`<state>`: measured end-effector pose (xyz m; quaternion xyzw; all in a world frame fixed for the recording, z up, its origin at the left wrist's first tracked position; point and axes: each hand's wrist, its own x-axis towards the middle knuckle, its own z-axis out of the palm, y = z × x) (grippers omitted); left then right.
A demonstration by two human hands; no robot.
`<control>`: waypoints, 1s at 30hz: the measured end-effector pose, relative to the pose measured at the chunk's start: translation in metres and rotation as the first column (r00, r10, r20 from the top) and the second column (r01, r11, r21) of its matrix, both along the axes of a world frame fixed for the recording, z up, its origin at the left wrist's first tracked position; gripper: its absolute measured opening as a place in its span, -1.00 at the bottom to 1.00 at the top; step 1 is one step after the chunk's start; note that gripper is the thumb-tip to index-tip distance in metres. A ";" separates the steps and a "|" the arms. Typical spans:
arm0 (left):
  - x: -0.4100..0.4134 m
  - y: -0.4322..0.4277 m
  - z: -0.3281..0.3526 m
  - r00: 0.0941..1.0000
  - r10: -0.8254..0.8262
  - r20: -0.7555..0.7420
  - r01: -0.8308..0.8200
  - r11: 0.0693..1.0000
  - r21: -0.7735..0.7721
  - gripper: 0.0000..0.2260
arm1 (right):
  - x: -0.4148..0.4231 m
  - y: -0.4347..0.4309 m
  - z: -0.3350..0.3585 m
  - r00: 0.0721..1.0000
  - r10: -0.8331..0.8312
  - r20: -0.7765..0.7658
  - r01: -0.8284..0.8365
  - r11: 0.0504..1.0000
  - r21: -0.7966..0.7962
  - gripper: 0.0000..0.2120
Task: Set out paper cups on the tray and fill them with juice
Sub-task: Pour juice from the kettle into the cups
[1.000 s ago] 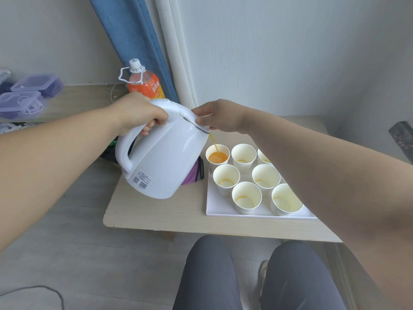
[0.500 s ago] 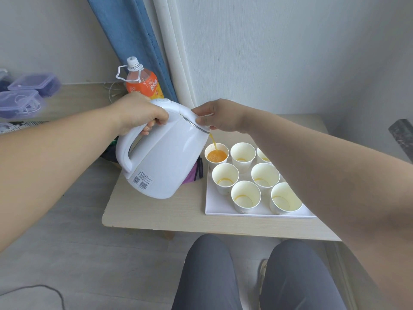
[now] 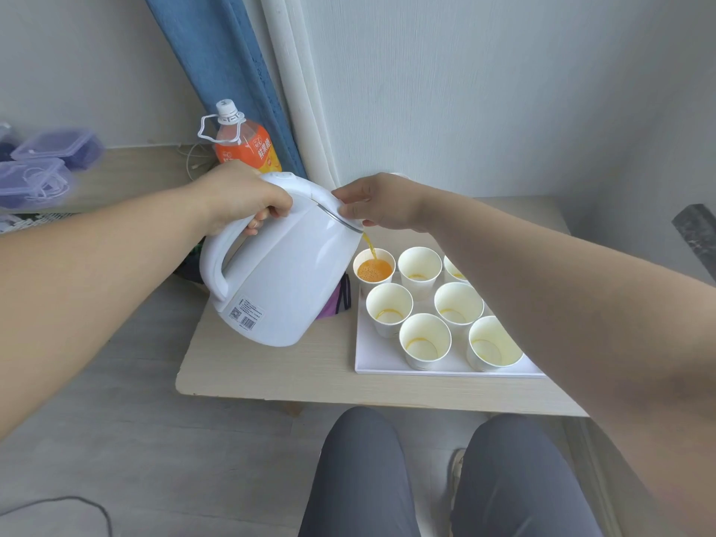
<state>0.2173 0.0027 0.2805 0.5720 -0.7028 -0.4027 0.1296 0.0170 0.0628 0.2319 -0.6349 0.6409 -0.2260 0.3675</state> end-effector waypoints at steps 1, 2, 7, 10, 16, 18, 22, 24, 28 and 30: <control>0.000 0.000 0.000 1.000 0.001 -0.001 -0.001 1.000 0.001 -0.76 | 0.000 0.000 0.000 1.000 0.001 0.002 -0.001 1.000 -0.002 -0.65; 0.000 0.000 0.000 1.000 0.001 -0.001 -0.001 1.000 0.001 -0.76 | 0.000 0.001 0.000 1.000 0.002 -0.003 -0.002 1.000 -0.003 -0.65; -0.001 0.001 -0.002 1.000 -0.002 -0.001 0.002 1.000 0.000 -0.80 | 0.001 0.002 0.002 0.999 0.012 -0.042 -0.012 1.000 -0.001 -0.64; -0.001 0.000 -0.002 1.000 -0.004 0.000 0.004 1.000 0.002 -0.76 | 0.001 0.001 0.001 0.999 0.013 -0.040 -0.013 1.000 0.001 -0.65; -0.001 -0.002 0.000 1.000 -0.004 0.018 0.004 1.000 -0.008 -0.83 | 0.001 -0.003 0.000 1.000 0.001 -0.009 0.000 1.000 0.005 -0.64; -0.001 -0.002 0.001 1.000 -0.007 0.021 0.007 1.000 -0.010 -0.87 | 0.001 -0.004 0.000 1.000 -0.005 -0.005 0.005 1.000 0.010 -0.63; 0.000 -0.003 0.000 1.000 -0.010 0.019 0.010 1.000 -0.008 -0.85 | 0.003 -0.005 0.000 0.999 -0.011 -0.035 0.012 1.000 0.008 -0.62; 0.000 -0.003 -0.001 1.000 -0.011 0.019 0.011 1.000 -0.009 -0.84 | 0.003 -0.004 0.001 0.999 -0.013 -0.040 0.014 1.000 0.011 -0.62; -0.001 -0.003 -0.004 1.000 -0.016 0.012 0.016 1.000 -0.006 -0.88 | 0.002 -0.001 0.002 0.998 -0.009 -0.064 0.010 1.000 0.009 -0.62; 0.000 -0.003 -0.008 1.000 -0.016 0.003 0.016 1.000 -0.002 -0.87 | 0.002 0.001 0.000 0.996 -0.012 -0.089 0.013 1.000 0.009 -0.61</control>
